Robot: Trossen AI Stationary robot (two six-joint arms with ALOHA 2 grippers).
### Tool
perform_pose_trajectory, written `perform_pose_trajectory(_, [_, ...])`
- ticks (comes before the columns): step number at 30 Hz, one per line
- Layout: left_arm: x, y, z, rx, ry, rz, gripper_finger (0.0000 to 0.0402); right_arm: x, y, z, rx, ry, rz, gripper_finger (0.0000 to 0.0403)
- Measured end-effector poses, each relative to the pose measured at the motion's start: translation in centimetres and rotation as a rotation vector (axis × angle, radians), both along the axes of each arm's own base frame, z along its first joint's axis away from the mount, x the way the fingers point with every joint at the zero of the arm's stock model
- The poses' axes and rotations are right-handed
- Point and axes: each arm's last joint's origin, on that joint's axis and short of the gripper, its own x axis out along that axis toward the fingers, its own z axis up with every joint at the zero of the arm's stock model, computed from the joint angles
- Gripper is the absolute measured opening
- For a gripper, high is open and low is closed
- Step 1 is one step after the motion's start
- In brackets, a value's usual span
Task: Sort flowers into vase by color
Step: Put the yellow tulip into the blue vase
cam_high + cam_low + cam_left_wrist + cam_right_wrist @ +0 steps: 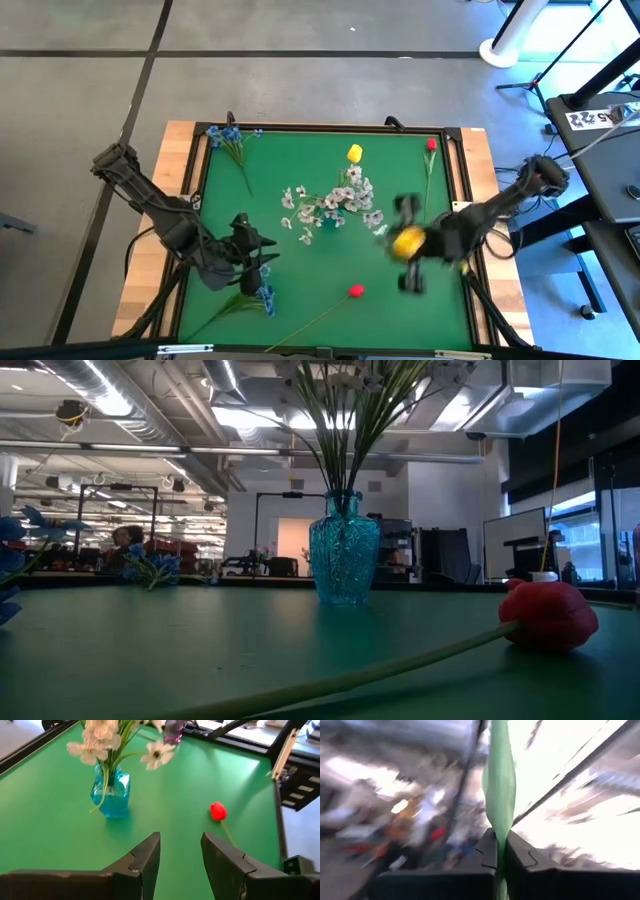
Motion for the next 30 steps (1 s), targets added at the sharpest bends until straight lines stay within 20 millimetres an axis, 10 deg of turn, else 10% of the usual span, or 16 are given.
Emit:
perform_pose_trajectory(16, [0.3,0.7,-0.7,0.012,0.014,0.028,0.014,-3.9,-13.8,2.8,0.098,0.009,-0.466,0.0013])
perform_pose_trajectory(30, [0.5,0.9,-0.7,0.01,0.011,0.038,0.014,-1.7,-14.6,-7.8,0.254,-0.042,-0.137,0.0005])
